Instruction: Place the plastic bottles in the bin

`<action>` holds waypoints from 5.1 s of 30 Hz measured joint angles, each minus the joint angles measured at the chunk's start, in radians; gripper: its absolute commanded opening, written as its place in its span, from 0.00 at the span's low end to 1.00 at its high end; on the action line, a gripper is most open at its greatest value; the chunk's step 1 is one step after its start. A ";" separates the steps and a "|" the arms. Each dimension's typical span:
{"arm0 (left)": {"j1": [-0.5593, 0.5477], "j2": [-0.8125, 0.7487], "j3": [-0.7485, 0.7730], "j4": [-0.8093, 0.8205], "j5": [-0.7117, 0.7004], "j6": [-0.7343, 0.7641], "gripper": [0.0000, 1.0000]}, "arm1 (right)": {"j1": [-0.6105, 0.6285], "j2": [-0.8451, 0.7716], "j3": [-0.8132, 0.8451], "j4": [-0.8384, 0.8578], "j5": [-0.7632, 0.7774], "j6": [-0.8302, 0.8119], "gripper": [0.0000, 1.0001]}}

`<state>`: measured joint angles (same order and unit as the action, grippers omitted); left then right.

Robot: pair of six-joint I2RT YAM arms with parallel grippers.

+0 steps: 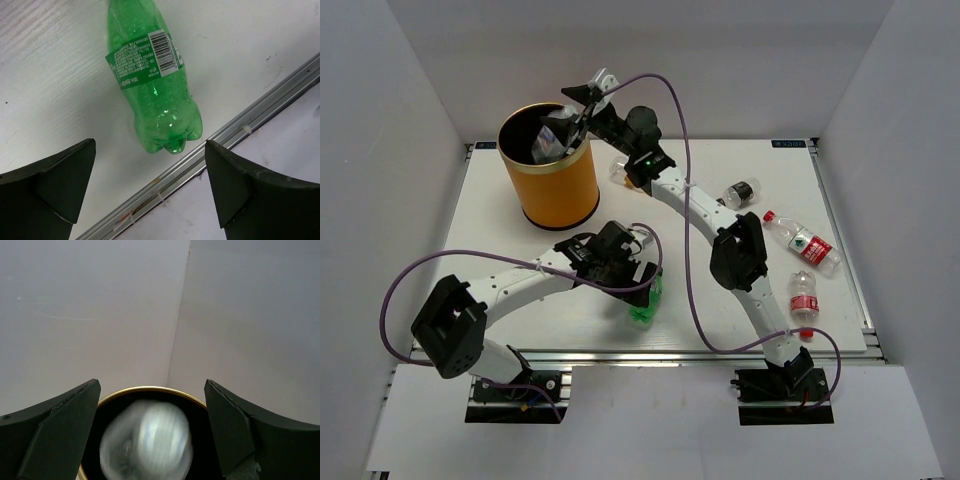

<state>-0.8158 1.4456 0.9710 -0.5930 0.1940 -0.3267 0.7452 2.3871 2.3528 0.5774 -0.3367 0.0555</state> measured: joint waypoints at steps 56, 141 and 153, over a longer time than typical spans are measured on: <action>0.140 0.369 1.042 -0.078 -0.580 0.155 0.24 | -0.674 -0.978 -1.272 -0.862 0.114 -0.217 0.88; 0.187 -0.163 -0.056 0.016 -0.054 0.024 0.99 | -0.406 -0.358 -0.228 -0.462 -0.546 -0.171 0.00; 0.165 -0.230 -0.130 -0.010 -0.055 -0.052 0.99 | -0.119 -0.066 -0.017 0.122 -0.310 0.068 0.00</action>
<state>-0.6506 1.2152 0.8406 -0.6029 0.1390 -0.3790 0.6262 2.3207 2.3360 0.6994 -0.6464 0.1238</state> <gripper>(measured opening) 0.990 0.471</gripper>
